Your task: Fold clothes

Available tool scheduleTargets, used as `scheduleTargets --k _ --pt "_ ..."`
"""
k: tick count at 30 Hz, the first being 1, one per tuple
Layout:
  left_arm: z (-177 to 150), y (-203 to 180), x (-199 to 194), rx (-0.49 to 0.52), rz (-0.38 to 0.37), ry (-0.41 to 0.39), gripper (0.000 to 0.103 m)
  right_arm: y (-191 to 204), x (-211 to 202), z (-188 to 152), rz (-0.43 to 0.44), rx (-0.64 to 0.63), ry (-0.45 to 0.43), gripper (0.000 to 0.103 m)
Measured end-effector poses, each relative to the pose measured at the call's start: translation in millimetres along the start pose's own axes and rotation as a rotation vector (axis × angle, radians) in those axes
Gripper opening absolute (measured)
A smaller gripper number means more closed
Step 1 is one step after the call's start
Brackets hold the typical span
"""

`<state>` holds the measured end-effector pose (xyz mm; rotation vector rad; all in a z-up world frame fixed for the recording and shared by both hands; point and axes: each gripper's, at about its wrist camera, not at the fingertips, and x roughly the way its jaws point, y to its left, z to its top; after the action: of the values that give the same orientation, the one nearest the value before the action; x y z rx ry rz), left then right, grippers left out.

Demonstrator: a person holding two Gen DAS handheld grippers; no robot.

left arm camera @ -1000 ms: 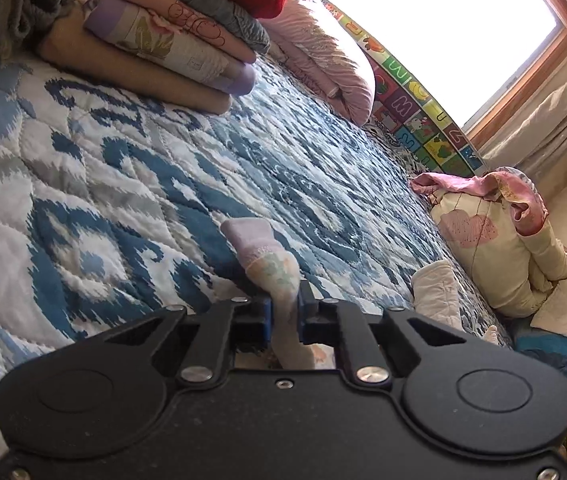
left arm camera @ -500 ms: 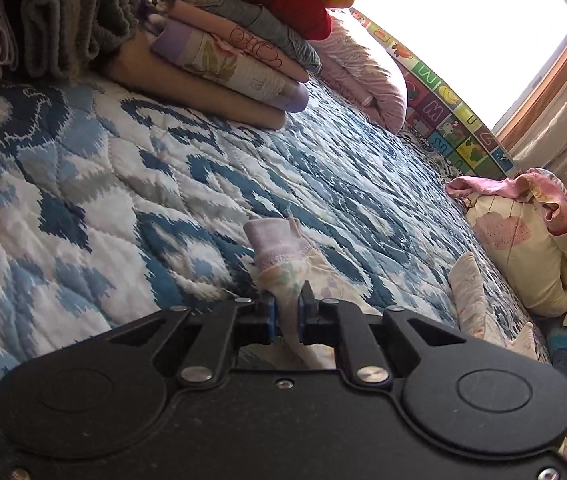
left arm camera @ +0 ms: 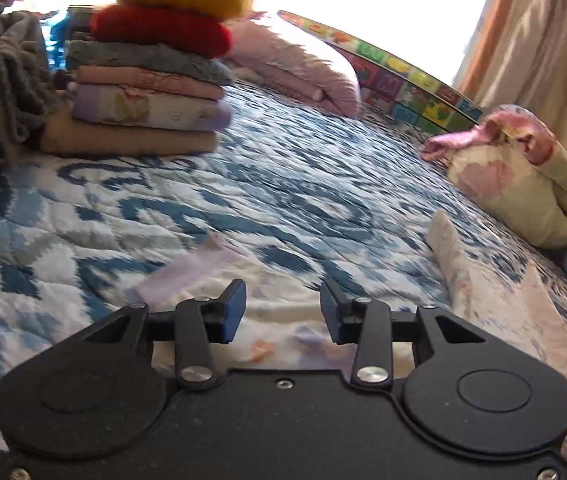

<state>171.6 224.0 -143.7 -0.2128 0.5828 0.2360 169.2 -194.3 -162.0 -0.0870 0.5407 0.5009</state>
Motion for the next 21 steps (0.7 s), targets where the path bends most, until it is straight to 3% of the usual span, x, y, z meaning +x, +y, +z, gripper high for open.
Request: scheduleTargets --k 2,4,7,9,11,15,19,21 --pt "-6 -30 8 0.160 -0.077 0.051 0.054 0 0 0 -0.001 0.001 -0.003 0.051" --pt "-9 -52 12 0.271 -0.111 0.078 0.054 -2 -4 2 0.007 0.018 -0.027 0.051" --pt "-2 -57 14 0.191 -0.135 0.035 0.057 -12 -20 8 0.009 0.077 -0.102 0.051" --pt "2 -56 17 0.137 -0.151 0.042 0.072 -27 -30 10 -0.023 0.151 -0.152 0.051" --pt "5 -55 20 0.082 -0.168 0.049 0.076 -48 -36 10 -0.081 0.247 -0.188 0.051" --pt "12 -55 18 -0.023 -0.201 0.021 0.103 -113 -36 -2 -0.198 0.548 -0.214 0.051" --pt "22 -66 6 -0.065 -0.338 -0.016 0.103 -175 -23 -17 -0.263 0.809 -0.205 0.052" --pt "25 -64 8 -0.109 -0.361 -0.016 0.103 -196 -13 -19 -0.260 0.888 -0.190 0.052"
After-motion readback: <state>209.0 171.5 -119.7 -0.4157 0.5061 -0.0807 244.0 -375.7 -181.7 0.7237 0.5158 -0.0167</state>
